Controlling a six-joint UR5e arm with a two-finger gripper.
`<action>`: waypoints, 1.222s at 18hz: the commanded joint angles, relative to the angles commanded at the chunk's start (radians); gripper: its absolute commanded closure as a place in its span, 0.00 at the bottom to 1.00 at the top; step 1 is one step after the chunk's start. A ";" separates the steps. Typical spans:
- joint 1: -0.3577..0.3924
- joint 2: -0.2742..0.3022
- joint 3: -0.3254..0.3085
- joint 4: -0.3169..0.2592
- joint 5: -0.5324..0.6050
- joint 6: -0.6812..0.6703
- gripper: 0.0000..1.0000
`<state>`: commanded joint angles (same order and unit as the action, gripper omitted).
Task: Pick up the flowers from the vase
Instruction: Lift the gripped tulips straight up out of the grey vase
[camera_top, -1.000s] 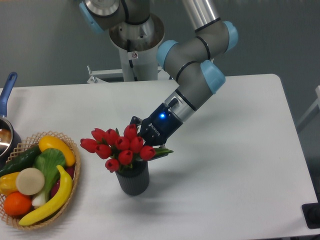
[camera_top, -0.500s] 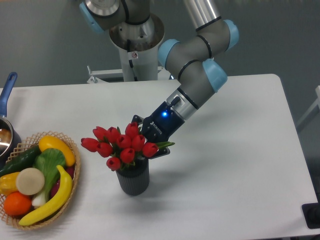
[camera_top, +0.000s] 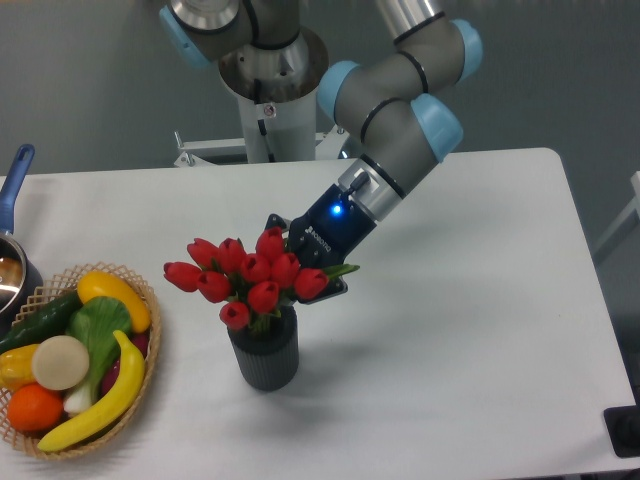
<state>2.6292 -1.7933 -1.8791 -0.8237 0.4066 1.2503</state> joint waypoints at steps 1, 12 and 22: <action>0.000 0.009 0.002 0.000 -0.002 -0.009 0.64; 0.020 0.114 0.034 0.000 -0.005 -0.196 0.64; 0.018 0.153 0.158 -0.002 -0.038 -0.426 0.64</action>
<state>2.6477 -1.6398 -1.7213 -0.8253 0.3682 0.8239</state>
